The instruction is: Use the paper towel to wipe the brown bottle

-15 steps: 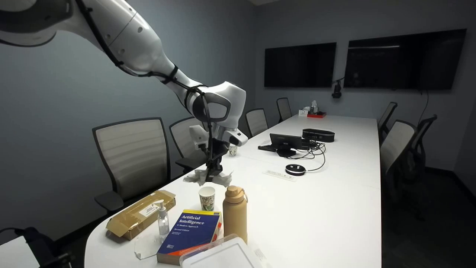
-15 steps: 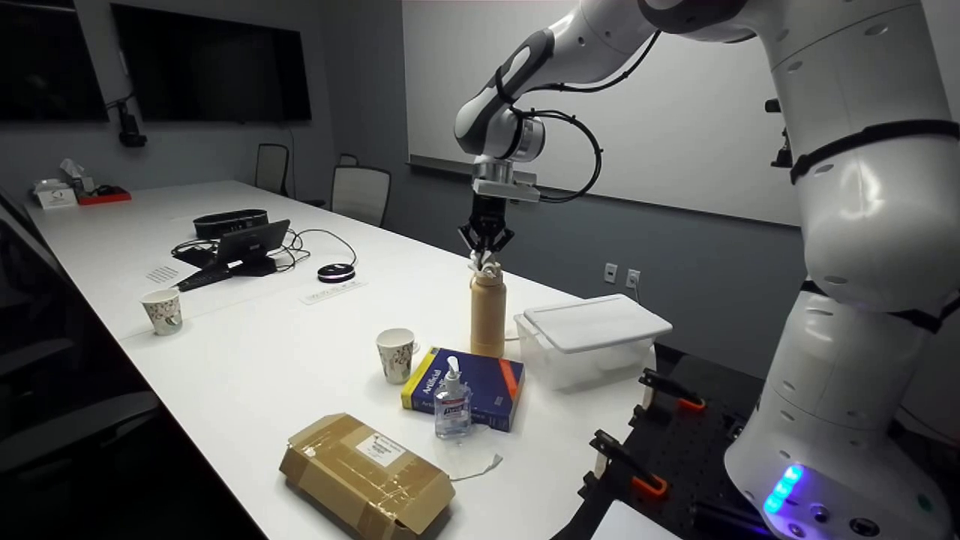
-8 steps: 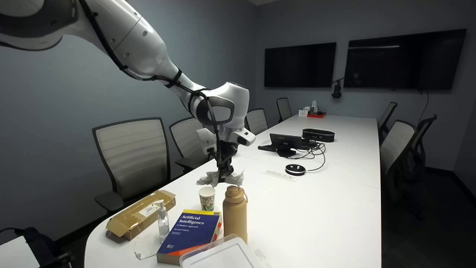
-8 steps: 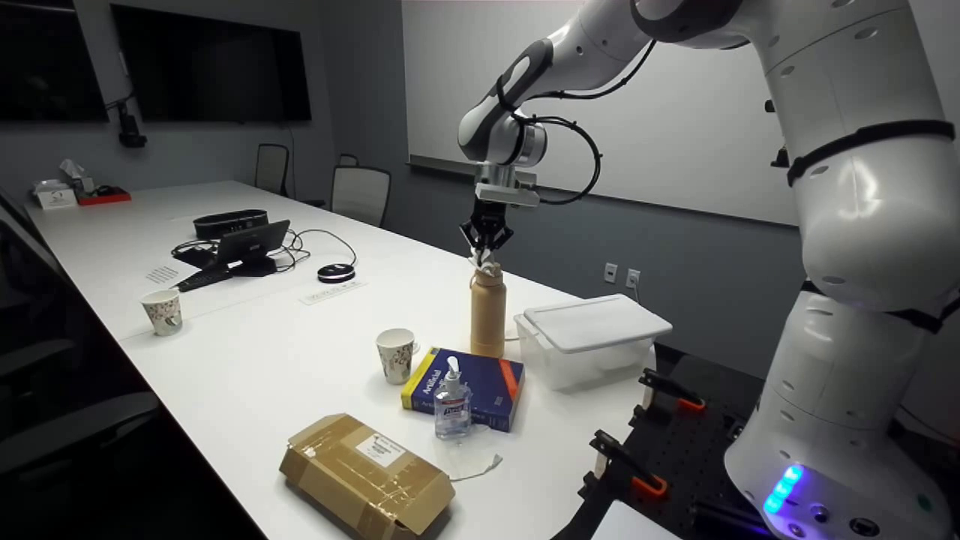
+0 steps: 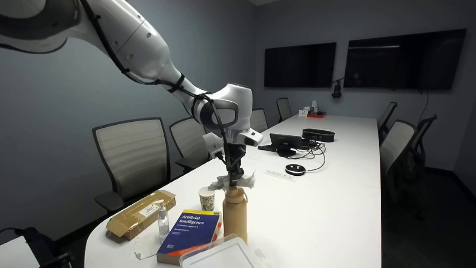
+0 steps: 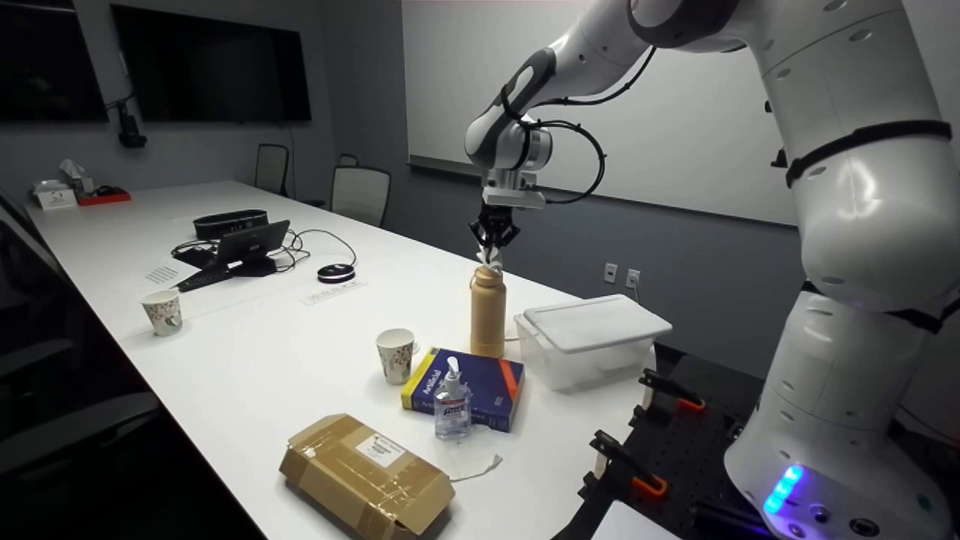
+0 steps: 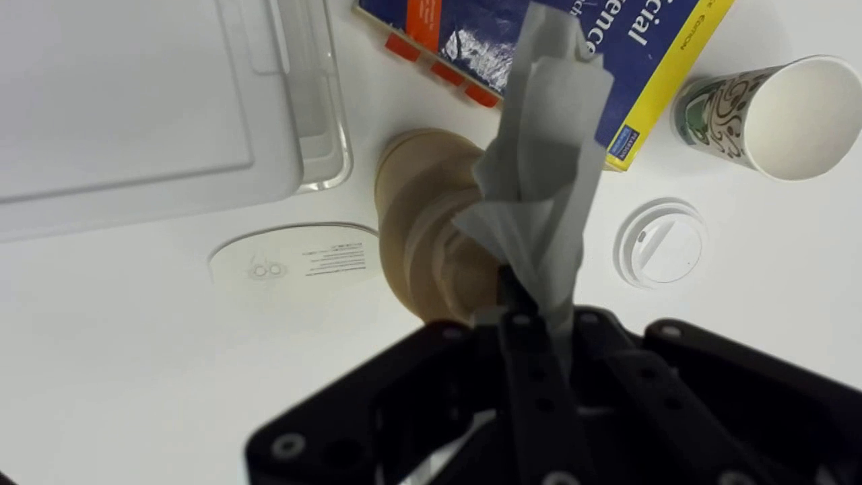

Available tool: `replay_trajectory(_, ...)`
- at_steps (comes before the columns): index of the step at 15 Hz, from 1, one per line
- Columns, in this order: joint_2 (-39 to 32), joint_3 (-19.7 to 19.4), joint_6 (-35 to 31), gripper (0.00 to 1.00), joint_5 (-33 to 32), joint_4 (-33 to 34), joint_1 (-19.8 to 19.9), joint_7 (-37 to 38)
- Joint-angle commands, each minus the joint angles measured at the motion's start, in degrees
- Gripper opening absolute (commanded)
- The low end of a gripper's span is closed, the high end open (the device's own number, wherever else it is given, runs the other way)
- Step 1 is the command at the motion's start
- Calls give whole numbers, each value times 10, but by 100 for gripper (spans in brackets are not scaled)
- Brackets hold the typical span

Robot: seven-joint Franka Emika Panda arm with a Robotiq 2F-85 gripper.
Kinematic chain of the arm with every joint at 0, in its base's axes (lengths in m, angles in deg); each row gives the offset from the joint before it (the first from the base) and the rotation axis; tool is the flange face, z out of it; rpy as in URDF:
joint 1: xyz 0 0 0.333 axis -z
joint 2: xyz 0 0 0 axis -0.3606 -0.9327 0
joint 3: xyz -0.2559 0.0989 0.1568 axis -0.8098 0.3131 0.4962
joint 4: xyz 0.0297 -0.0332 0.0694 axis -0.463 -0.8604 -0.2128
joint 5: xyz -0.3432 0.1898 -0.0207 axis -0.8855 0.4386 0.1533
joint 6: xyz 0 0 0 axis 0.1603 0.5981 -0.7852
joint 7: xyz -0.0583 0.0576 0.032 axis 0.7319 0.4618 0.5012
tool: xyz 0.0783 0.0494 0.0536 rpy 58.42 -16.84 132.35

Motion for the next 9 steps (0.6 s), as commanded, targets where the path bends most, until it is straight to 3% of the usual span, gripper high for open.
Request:
replay_trajectory(1, 9, -13, 1, 1, -28, -6, -8, 28)
replay_trajectory(9, 11, -1, 7, 1, -25, -18, -3, 25)
